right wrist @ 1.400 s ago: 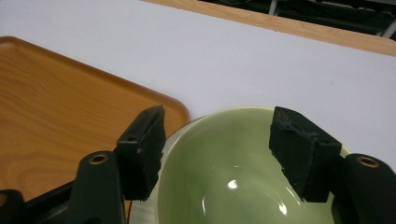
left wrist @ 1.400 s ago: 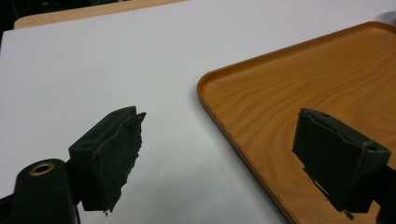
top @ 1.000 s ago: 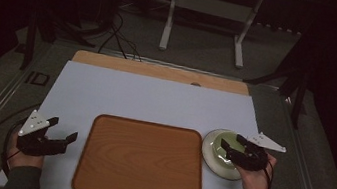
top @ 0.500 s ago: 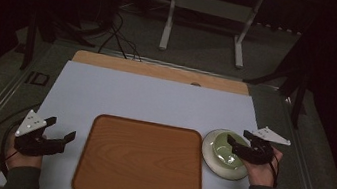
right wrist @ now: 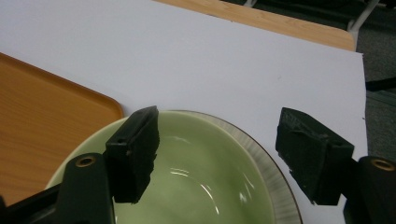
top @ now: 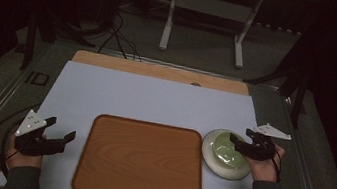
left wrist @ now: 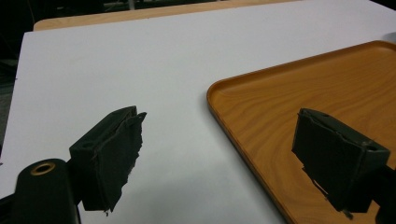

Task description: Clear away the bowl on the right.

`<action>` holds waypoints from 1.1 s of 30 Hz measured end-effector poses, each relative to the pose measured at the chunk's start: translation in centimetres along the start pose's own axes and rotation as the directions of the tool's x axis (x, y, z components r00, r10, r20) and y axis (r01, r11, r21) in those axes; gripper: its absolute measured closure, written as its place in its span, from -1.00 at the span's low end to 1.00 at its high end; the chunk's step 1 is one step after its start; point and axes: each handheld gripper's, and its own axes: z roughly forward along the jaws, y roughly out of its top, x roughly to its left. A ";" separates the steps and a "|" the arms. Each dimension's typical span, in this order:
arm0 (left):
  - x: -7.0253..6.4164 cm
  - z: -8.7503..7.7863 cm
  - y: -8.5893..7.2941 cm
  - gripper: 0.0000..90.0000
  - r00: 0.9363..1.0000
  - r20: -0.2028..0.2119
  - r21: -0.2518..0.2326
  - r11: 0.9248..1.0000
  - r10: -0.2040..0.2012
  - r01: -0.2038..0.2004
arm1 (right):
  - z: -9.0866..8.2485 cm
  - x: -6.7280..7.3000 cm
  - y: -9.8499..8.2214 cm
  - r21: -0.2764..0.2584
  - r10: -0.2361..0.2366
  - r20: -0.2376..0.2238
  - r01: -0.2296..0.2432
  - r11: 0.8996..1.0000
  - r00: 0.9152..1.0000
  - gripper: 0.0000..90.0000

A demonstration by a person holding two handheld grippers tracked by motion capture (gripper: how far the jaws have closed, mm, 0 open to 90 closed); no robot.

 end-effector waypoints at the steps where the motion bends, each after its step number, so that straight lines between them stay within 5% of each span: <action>1: 0.0 0.0 0.0 -0.65 1.000 0.001 0.001 1.000 0.001 -0.001 | 0.0 -0.1 0.0 0.001 0.001 -0.001 -0.001 1.000 1.000 -0.33; 11: 0.0 0.1 0.0 -0.65 1.000 0.006 0.007 1.000 -0.002 0.002 | 0.5 -1.0 -0.8 0.048 0.026 0.014 -0.026 0.998 1.000 -0.22; 22: 0.0 0.2 0.0 -0.65 1.000 0.004 0.006 1.000 -0.001 0.001 | 0.6 -1.6 -1.5 0.113 0.055 0.006 -0.055 0.992 0.998 0.20; 24: 0.0 0.2 0.0 -0.65 1.000 0.006 0.006 1.000 0.000 0.000 | 0.8 -1.7 -1.8 0.134 0.065 0.004 -0.065 0.989 0.998 0.42; 33: 0.0 0.2 0.0 -0.65 1.000 0.006 0.007 1.000 -0.001 0.001 | 1.1 -2.0 -2.3 0.191 0.090 0.016 -0.091 0.977 0.996 0.66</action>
